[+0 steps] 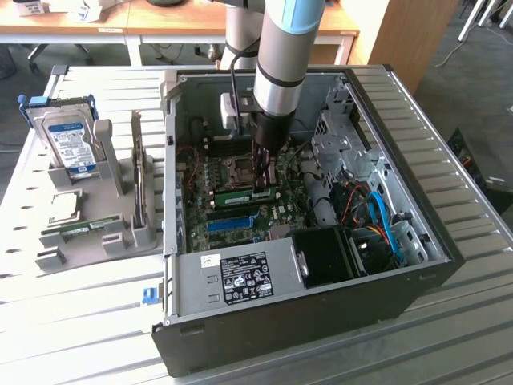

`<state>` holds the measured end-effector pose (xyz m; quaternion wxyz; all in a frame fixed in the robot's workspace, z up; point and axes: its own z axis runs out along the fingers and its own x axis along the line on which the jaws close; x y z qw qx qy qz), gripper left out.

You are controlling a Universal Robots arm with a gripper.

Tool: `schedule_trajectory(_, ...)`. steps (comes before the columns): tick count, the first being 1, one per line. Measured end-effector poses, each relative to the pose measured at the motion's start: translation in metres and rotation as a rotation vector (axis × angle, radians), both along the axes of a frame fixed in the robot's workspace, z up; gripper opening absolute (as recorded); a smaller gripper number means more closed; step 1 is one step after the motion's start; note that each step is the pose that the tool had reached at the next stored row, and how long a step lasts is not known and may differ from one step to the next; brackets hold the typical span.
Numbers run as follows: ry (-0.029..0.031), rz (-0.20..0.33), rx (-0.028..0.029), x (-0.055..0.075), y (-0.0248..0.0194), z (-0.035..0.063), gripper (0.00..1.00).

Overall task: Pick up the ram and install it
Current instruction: 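Insert the ram into the slot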

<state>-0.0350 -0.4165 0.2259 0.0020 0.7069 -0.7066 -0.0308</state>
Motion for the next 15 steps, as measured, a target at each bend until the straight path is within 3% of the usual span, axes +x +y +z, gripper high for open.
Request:
schedule_trajectory(11,0.0,0.0,0.0,0.0,-0.0001,0.0,0.11)
schedule_trajectory(15,-0.0001,0.0,0.0,0.0,-0.0001,0.0,0.19)
